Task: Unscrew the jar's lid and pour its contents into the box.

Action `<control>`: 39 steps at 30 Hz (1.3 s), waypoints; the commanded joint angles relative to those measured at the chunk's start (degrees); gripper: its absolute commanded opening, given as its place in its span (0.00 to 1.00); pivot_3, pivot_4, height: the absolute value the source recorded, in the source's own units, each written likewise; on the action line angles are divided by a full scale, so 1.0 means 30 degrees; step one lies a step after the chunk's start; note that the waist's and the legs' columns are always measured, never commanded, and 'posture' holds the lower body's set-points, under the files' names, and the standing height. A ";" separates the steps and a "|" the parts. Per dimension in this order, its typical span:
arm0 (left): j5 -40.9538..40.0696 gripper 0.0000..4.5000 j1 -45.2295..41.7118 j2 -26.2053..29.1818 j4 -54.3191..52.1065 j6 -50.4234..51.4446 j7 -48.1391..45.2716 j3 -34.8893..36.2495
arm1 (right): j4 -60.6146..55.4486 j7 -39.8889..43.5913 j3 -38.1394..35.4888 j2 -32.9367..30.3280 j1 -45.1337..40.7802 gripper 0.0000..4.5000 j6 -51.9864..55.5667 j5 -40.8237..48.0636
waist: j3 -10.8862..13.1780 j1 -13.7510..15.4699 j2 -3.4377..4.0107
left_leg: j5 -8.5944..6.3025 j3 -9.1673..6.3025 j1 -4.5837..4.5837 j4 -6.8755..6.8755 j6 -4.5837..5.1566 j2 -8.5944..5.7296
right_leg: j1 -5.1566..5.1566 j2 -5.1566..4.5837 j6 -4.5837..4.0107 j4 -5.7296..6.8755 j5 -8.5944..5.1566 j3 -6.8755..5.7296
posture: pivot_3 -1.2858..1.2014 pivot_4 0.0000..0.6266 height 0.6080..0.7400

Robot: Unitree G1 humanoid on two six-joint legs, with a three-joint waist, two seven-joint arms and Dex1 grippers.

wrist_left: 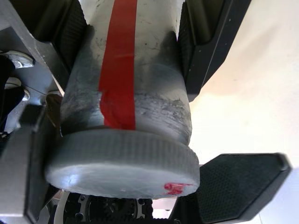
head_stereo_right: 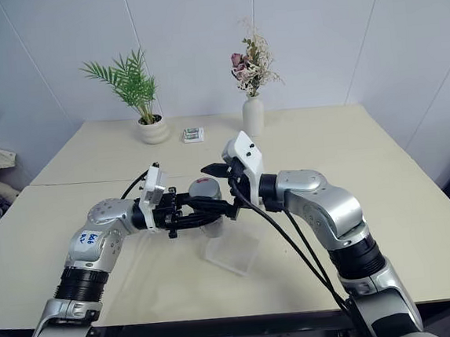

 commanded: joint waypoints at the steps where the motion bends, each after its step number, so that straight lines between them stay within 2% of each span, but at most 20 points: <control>1: -0.0113 0.46 -0.0312 0.0071 -0.0465 -0.0210 -0.0203 0.0156 | -0.0589 -0.0034 -0.1134 -0.0479 0.0059 1.00 -0.0076 0.0307 | 0.0000 -0.0009 0.0000 | 0.0000 0.0001 0.0000 0.0000 0.0000 0.0000 | 0.0000 0.0001 0.0001 0.0001 0.0000 0.0000 | 0.52 0.24 1.00; 39: -0.0065 0.46 -0.0401 0.0153 -0.0243 -0.0280 -0.0305 0.0240 | -0.1748 0.1747 -0.2106 -0.2254 0.1044 1.00 0.1136 0.3076 | 0.0000 0.0009 -0.0001 | 0.0000 0.0001 -0.0001 0.0000 0.0000 0.0001 | 0.0002 0.0002 -0.0001 -0.0005 -0.0001 0.0001 | 0.52 0.24 1.00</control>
